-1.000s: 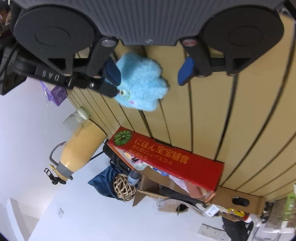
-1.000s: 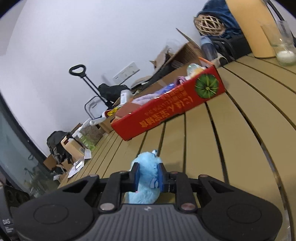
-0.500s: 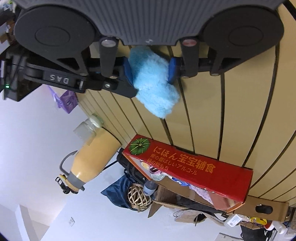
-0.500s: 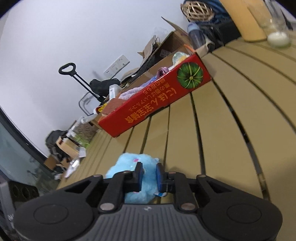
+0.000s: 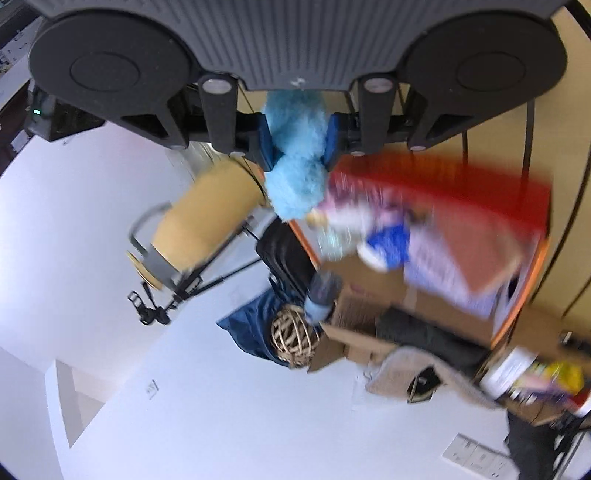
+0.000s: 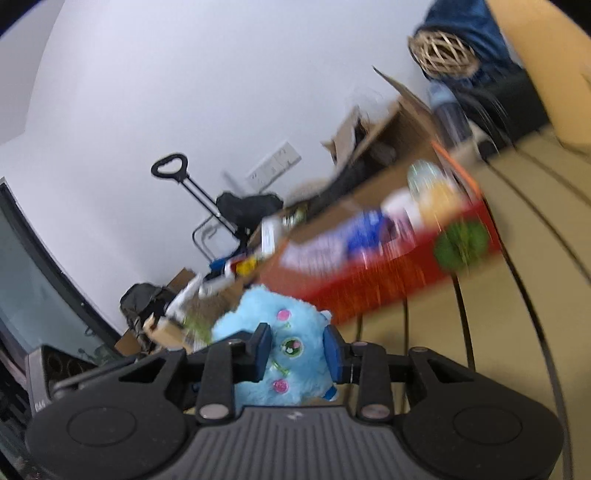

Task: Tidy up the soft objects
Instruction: 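Carry the plush toy into the box and open both grippers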

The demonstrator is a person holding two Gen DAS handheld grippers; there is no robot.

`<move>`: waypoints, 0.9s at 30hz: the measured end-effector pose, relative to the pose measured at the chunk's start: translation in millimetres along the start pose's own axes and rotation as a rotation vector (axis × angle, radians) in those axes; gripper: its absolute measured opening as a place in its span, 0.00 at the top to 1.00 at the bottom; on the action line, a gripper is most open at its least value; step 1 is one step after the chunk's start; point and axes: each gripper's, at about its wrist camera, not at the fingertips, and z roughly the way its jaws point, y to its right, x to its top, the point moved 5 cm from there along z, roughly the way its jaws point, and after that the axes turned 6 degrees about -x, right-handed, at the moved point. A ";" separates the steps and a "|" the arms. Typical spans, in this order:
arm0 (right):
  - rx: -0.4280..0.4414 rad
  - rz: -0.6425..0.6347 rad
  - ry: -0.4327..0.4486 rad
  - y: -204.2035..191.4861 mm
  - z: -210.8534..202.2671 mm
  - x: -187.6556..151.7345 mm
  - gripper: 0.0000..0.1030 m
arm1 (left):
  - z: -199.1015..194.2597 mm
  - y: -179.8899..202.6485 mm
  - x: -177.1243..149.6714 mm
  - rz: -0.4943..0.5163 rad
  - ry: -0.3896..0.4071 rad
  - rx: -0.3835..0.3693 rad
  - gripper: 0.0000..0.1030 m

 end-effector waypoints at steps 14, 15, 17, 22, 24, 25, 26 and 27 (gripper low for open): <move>-0.177 -0.073 -0.076 38.8 134.1 63.0 0.75 | 81.4 -36.3 42.3 0.334 -0.075 0.377 0.59; -0.187 -0.087 -0.084 39.6 134.1 62.1 0.75 | 87.5 -36.3 41.0 0.335 -0.093 0.369 0.64; -0.214 -0.121 -0.080 38.6 129.7 61.8 0.75 | 103.3 -31.9 37.9 0.324 -0.122 0.355 0.75; -0.305 -0.172 0.008 36.9 95.5 80.1 0.75 | 142.6 -38.6 21.5 0.329 -0.140 0.438 0.72; -0.321 -0.173 0.015 37.3 78.7 86.9 0.74 | 140.9 -36.9 24.4 0.304 -0.139 0.456 0.70; -0.329 -0.181 0.014 36.4 71.0 89.0 0.73 | 133.7 -31.2 28.4 0.292 -0.132 0.436 0.69; -0.338 -0.199 0.006 34.8 63.0 91.2 0.69 | 123.1 -22.6 33.7 0.290 -0.117 0.415 0.68; -0.343 -0.225 -0.008 32.2 55.2 93.4 0.66 | 112.8 -14.2 39.1 0.301 -0.106 0.409 0.66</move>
